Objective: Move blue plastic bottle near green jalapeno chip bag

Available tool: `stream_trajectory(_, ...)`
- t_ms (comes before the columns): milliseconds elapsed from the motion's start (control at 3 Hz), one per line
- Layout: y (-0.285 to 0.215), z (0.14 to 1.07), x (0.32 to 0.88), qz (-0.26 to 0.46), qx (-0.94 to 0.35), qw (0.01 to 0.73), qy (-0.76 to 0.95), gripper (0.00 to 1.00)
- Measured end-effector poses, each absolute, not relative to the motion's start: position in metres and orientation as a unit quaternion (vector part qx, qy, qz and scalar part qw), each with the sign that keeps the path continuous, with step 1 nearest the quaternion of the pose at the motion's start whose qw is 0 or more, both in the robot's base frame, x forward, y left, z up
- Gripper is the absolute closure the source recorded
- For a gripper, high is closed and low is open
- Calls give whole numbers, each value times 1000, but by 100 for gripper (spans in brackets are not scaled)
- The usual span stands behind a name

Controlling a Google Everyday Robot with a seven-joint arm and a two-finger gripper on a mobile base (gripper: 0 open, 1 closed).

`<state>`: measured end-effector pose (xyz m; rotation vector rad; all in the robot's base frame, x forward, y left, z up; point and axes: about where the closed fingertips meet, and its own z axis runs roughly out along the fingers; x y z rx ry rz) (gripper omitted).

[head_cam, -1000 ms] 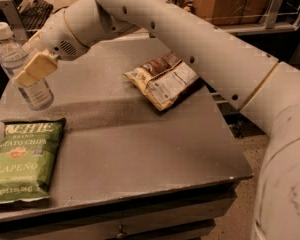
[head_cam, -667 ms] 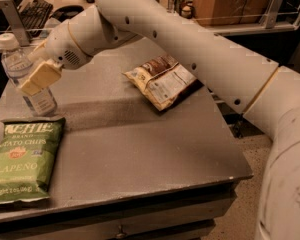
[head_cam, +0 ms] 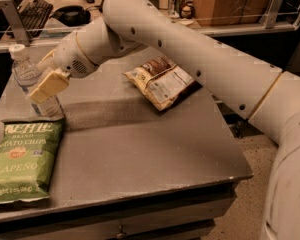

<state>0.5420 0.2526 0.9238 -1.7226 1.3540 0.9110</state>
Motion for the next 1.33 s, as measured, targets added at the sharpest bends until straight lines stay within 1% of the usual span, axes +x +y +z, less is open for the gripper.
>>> stream_trajectory(333, 249, 911, 542, 357, -672, 370, 533, 22)
stream_trajectory(667, 246, 907, 541, 358, -671, 369, 534, 1)
stream_trajectory(1000, 237, 918, 544, 364, -668, 377, 528, 0)
stream_trajectory(1333, 211, 944, 550, 369, -658, 398, 521, 0)
